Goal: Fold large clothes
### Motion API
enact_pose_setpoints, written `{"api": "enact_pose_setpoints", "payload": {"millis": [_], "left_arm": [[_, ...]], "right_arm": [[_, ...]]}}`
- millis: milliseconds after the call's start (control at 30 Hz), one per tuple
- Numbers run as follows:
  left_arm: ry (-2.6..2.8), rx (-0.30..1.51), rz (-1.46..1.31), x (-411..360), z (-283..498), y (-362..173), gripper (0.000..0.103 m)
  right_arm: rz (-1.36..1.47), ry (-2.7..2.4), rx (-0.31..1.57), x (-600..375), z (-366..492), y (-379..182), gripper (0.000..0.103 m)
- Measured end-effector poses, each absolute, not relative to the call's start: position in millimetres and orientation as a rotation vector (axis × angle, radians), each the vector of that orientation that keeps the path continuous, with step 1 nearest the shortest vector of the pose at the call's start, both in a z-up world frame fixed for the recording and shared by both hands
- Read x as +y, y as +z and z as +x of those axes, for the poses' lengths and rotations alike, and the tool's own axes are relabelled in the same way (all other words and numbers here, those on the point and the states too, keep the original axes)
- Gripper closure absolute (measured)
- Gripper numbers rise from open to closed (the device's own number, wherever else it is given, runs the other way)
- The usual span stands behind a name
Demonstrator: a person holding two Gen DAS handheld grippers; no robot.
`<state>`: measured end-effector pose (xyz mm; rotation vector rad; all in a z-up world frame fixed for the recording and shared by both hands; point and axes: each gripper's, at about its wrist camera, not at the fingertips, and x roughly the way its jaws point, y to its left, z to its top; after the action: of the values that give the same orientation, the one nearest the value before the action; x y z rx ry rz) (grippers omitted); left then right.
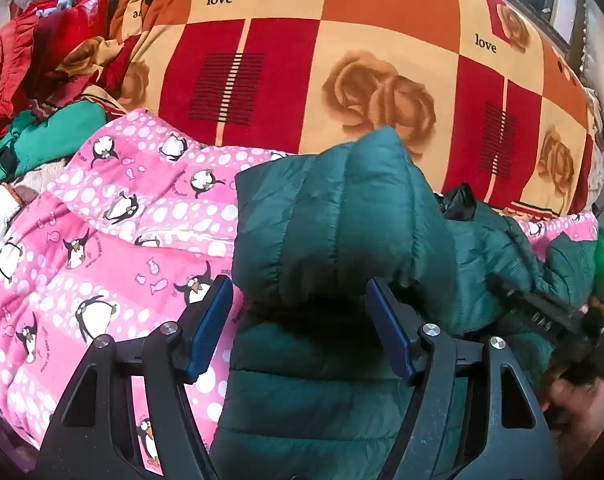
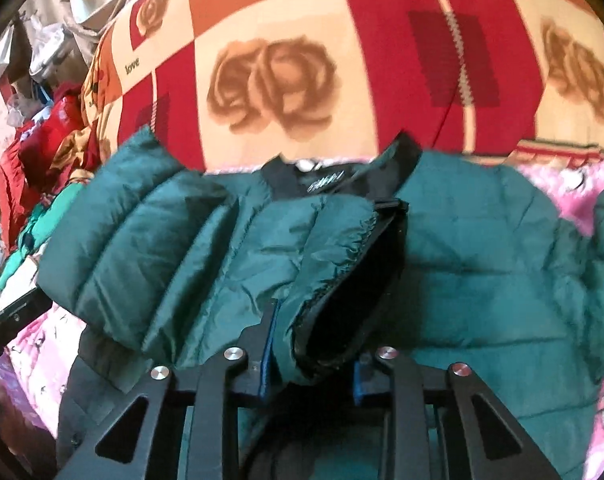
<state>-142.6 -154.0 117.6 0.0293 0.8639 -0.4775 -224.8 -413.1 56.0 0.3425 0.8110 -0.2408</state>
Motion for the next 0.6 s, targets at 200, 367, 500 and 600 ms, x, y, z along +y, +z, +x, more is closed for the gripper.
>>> {"api": "enact_pose_setpoints", "payload": {"millis": [200,367,500,600], "left_arm": [[-0.453,0.889,0.029,-152,-138,111,0.034],[-0.429,0.906,0.033,-152,-133,103,0.034],[-0.42,0.926,0.028,-154,-127,98,0.034],[-0.414,0.926,0.04,-157,-125,97,0.034]], "right_arm": [[0.303,-0.345,0.76,-441,-242,76,0.077],[0.241,-0.44,0.752,-469,-251,92,0.081],[0.235,-0.497,0.751,-494,-256,96,0.083],[0.187,-0.56,0.759,-509,-254,93,0.084]]}}
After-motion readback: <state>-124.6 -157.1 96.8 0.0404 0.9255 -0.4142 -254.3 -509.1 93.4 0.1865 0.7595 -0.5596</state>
